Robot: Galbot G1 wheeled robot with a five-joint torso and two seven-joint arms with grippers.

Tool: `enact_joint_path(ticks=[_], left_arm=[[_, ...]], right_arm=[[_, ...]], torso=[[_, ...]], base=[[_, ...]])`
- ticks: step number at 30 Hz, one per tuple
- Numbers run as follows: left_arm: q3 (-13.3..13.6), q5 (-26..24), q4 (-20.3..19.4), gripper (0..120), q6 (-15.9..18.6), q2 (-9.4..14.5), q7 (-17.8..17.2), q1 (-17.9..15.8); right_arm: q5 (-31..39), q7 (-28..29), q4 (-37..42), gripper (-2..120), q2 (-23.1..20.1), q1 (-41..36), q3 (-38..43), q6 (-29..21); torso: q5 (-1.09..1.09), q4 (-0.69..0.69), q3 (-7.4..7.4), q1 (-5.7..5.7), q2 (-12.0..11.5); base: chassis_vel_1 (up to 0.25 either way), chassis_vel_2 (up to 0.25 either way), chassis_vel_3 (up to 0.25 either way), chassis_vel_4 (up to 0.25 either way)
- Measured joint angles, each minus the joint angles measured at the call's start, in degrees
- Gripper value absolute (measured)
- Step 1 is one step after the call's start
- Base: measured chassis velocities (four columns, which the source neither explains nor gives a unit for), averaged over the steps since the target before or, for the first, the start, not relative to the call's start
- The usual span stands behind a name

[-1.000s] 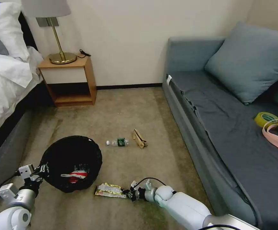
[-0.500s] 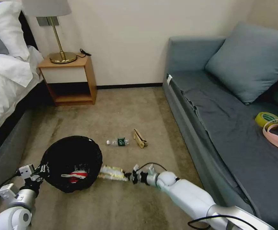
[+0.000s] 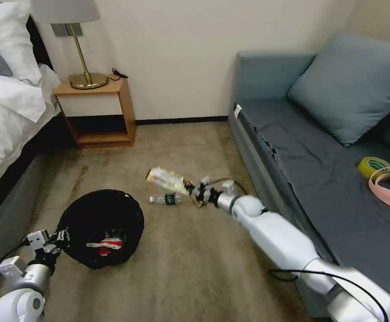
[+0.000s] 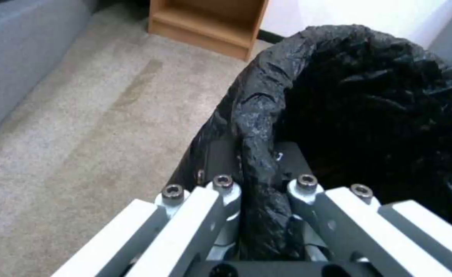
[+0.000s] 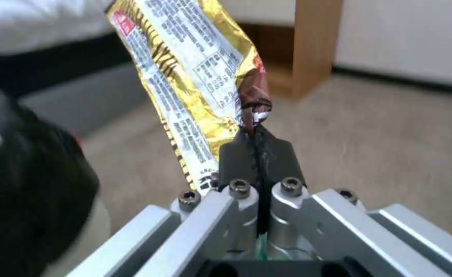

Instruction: Pick up the trash bin, then pick up the garbage on the floor and place it into the trash bin.

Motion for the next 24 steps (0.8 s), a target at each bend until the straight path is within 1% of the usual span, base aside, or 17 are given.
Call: enact_joint_path(ticks=[2,6,9,10,13,18,23,24], left_arm=[[0.22,0.0,0.05,5,0.0,0.04,0.0,-0.13],[0.52,0.0,0.06,5,0.06,-0.08,-0.02,-0.23],[1.01,0.15,0.06,5,0.16,-0.46,-0.11,-0.27],[1.01,0.15,0.06,5,0.16,-0.46,-0.11,-0.27],[1.2,0.27,-0.1,5,0.29,-0.61,-0.19,-0.13],[1.26,0.28,-0.19,5,0.36,-0.58,-0.27,-0.11],[1.72,0.34,-0.53,5,0.61,-0.78,-0.38,-0.1],[1.72,0.34,-0.53,5,0.61,-0.78,-0.38,-0.1]], right_arm=[[1.14,0.54,3.63,0,-1.46,0.7,0.11,-0.47],[1.57,0.89,7.17,0,-2.82,1.19,-0.26,-0.74],[1.25,1.55,13.8,0,-5.54,2.42,-2.93,-0.87],[1.25,1.55,13.8,0,-5.54,2.42,-2.93,-0.87],[0.32,2.73,19.34,0,-7.17,3.42,-7.35,-1.23],[-1.37,3.46,22.2,0,-6.94,3.7,-11.04,-1.35],[-6.26,3.66,23.82,0,-5.68,5.14,-18.92,-0.4],[-6.26,3.66,23.82,0,-5.68,5.14,-18.92,-0.4]], torso=[[0.0,0.0,-0.01,0.0,0.0],[0.01,-0.01,0.0,0.0,0.0],[0.0,-0.01,0.0,0.0,0.01],[0.0,-0.01,0.0,0.0,0.01],[0.0,0.0,0.0,0.0,0.01],[-0.01,0.0,0.0,0.0,0.01],[-0.01,0.0,-0.01,0.0,0.01],[-0.01,0.0,-0.01,0.0,0.01]], base=[[0.0,0.0,0.0,0.0],[0.0,0.0,0.0,0.0],[0.0,0.0,0.0,0.0],[0.0,0.0,0.0,0.0],[0.0,0.0,0.0,0.0],[0.0,0.0,0.0,0.0],[0.0,0.0,0.0,0.0],[0.0,0.0,0.0,0.0]])
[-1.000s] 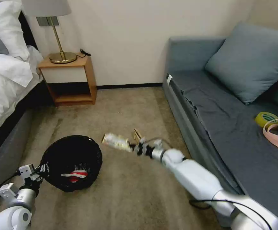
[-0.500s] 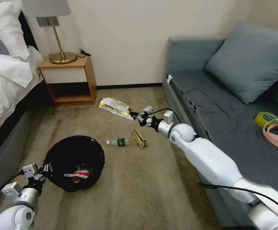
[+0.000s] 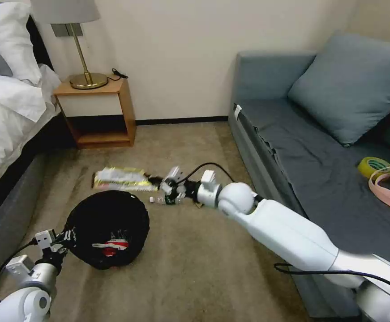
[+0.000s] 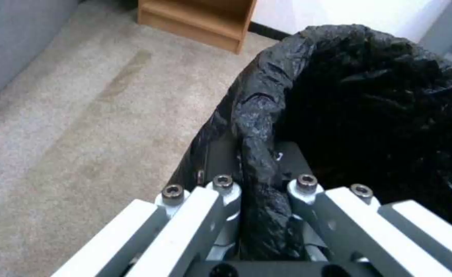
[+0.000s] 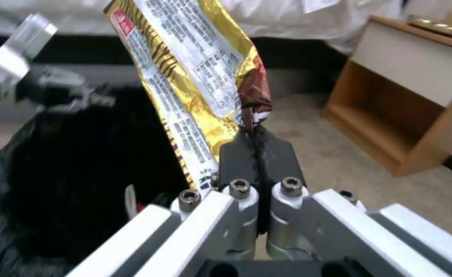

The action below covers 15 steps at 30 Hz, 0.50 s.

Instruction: Pick up the trash bin, then pick up the garbage on the floor and place it into the trash bin.

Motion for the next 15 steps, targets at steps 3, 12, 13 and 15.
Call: enact_joint_path(ticks=[3,12,13,15], left_arm=[[0.21,0.17,0.0,5,0.03,-0.37,-0.05,0.12],[0.52,0.73,0.53,5,0.1,-0.77,-0.32,0.15],[0.62,0.83,0.57,5,0.13,-0.9,-0.4,0.14],[0.69,0.9,0.58,5,0.15,-1.02,-0.44,0.14]], right_arm=[[-3.51,-0.55,-0.25,0,0.0,0.7,-2.28,1.12],[-10.43,-1.29,-1.48,0,0.56,2.04,-4.79,2.32],[-13.14,-1.63,-1.92,0,0.91,2.22,-5.14,2.94],[-15.69,-2.09,-2.44,0,1.36,2.35,-5.34,3.78]], torso=[[0.0,0.0,0.0,0.0,0.0],[0.0,0.0,0.0,0.0,0.0],[0.0,0.0,0.0,0.0,0.0],[0.0,0.0,0.0,0.0,0.0]], base=[[0.0,0.0,0.0,0.0],[0.0,0.0,0.0,0.0],[0.0,0.0,0.0,0.0],[0.0,0.0,0.0,0.0]])
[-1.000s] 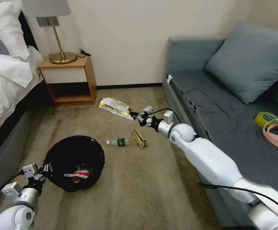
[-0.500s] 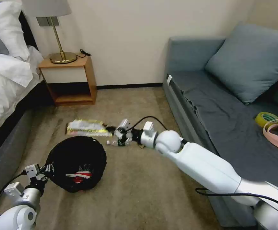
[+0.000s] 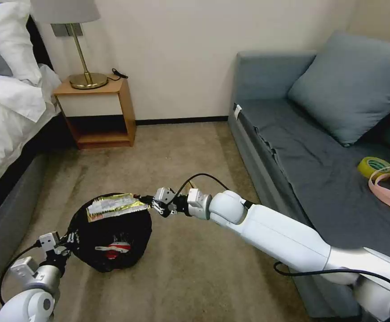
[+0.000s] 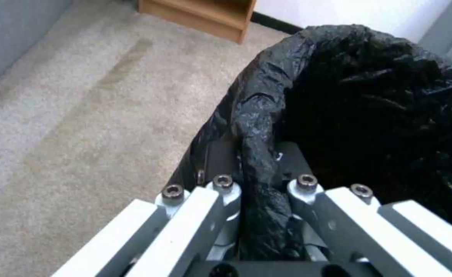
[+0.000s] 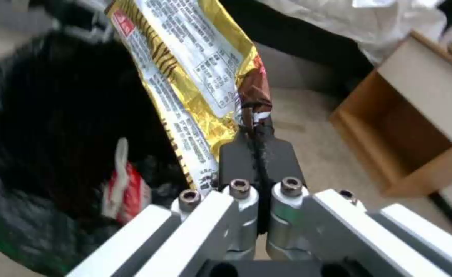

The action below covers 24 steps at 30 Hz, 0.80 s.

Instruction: Pick up the trash bin, then pick up the garbage on the floor and place it into the trash bin.

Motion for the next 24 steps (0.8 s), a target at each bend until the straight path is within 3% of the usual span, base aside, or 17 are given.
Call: enact_joint_path(ticks=[10,14,17,24], left_arm=[[0.21,0.3,0.06,5,0.14,-0.76,-0.15,-0.08],[0.3,0.38,0.07,5,0.19,-1.1,-0.17,-0.1],[0.36,0.42,0.25,5,0.2,-1.21,-0.17,-0.13],[0.48,0.5,0.86,5,0.2,-1.37,-0.17,-0.37]], right_arm=[[-14.87,-0.97,-3.55,0,4.21,0.2,-0.65,4.86],[-28.97,-1.46,-6.22,0,6.33,-0.96,0.58,10.43],[-34.68,-1.64,-7.15,0,7.22,-1.55,1.46,12.75],[-39.86,-1.68,-8.31,0,8.37,-2.24,2.05,14.98]], torso=[[0.0,0.0,0.0,0.0,0.0],[0.0,0.0,0.0,0.0,0.0],[0.0,0.0,0.0,0.0,0.0],[0.0,0.0,0.0,0.0,0.0]], base=[[0.0,0.0,0.0,0.0],[0.0,0.0,0.0,0.0],[0.0,0.0,0.0,0.0],[0.0,0.0,0.0,0.0]])
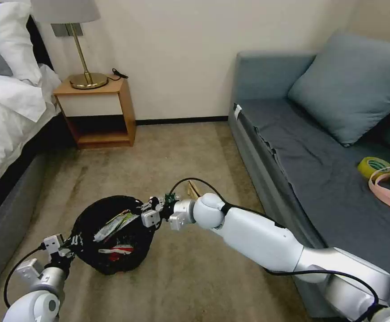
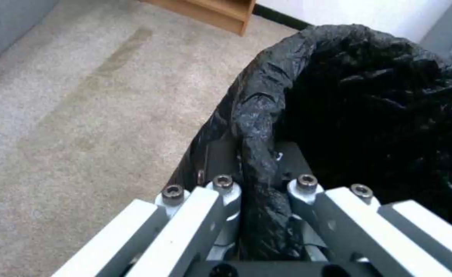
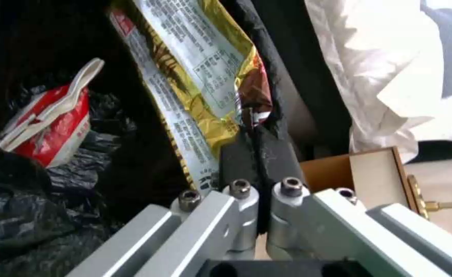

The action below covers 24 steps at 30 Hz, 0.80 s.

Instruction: Pick up the trash bin, then pick up the garbage on the floor and place it into the trash bin.

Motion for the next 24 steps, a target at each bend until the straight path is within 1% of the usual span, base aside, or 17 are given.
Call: enact_joint_path(ticks=[3,5,7,8,9,11,12,13,14,15,18,19,22,24], left_arm=[[0.02,-0.02,0.29,5,0.0,-0.01,0.0,-0.2],[0.01,-0.05,0.36,5,0.0,-0.01,0.0,-0.25],[-0.04,-0.1,0.54,5,0.0,0.05,0.0,-0.31],[-0.04,-0.1,0.54,5,0.0,0.05,0.0,-0.31],[-0.06,-0.15,0.67,5,0.0,0.11,0.01,-0.32],[-0.08,-0.17,0.8,5,0.0,0.13,0.02,-0.35],[-0.08,-0.17,0.8,5,0.0,0.13,0.02,-0.35],[-0.08,-0.19,0.82,5,0.0,0.12,0.03,-0.37],[-0.09,-0.2,0.84,5,0.0,0.1,0.05,-0.37],[-0.09,-0.2,0.84,5,0.0,0.1,0.05,-0.37],[-0.08,-0.21,0.92,5,-0.01,0.05,0.07,-0.37],[-0.08,-0.21,0.92,5,-0.01,0.05,0.07,-0.37],[-0.07,-0.21,0.92,5,-0.04,0.03,0.08,-0.35],[-0.07,-0.21,0.92,5,-0.04,0.06,0.09,-0.35]], right_arm=[[-2.64,-0.2,-0.67,0,0.56,-0.34,0.42,1.6],[-2.9,-0.21,-0.73,1,0.61,-0.37,0.43,1.75],[-3.56,-0.2,-0.83,9,0.79,-0.57,0.43,2.01],[-3.56,-0.2,-0.83,9,0.79,-0.57,0.43,2.01],[-4.56,-0.23,-0.9,17,0.94,-0.79,0.52,2.19],[-6.28,-0.46,-1.08,25,1.16,-1.03,0.84,2.4],[-6.28,-0.46,-1.08,25,1.16,-1.03,0.84,2.4],[-6.5,-0.46,-1.24,30,1.25,-1.21,0.95,2.43],[-6.55,-0.4,-1.44,37,1.33,-1.37,1.04,2.43],[-6.55,-0.4,-1.44,37,1.33,-1.37,1.04,2.43],[-6.51,-0.27,-1.59,48,1.36,-1.52,1.26,2.43],[-6.51,-0.27,-1.59,48,1.36,-1.52,1.26,2.43],[-6.2,-0.17,-1.6,64,1.2,-1.63,1.42,2.38],[-6.05,-0.11,-1.63,71,1.12,-1.88,1.74,2.34]], torso=[[0.0,0.0,0.0,0.0,0.0],[0.0,0.0,0.0,0.0,0.0],[0.0,0.0,0.0,0.0,0.0],[0.0,0.0,0.0,0.0,0.0],[0.0,0.0,0.0,0.0,0.0],[0.0,0.0,0.0,0.0,0.0],[0.0,0.0,0.0,0.0,0.0],[0.0,0.0,0.0,0.0,0.0],[0.0,0.0,0.0,0.0,0.0],[0.0,0.0,0.0,0.0,0.0],[0.0,0.0,0.0,0.0,0.0],[0.0,0.0,0.0,0.0,0.0],[0.0,0.0,0.0,0.0,0.0],[0.0,0.0,0.0,0.0,0.0]], base=[[0.0,0.0,0.0,0.0],[0.0,0.0,0.0,0.0],[0.0,0.0,0.0,0.0],[0.0,0.0,0.0,0.0],[0.0,0.0,0.0,0.0],[0.0,0.0,0.0,0.0],[0.0,0.0,0.0,0.0],[0.0,0.0,0.0,0.0],[0.0,0.0,0.0,0.0],[0.0,0.0,0.0,0.0],[0.0,0.0,0.0,0.0],[0.0,0.0,0.0,0.0],[0.0,0.0,0.0,0.0],[0.0,0.0,0.0,0.0]])
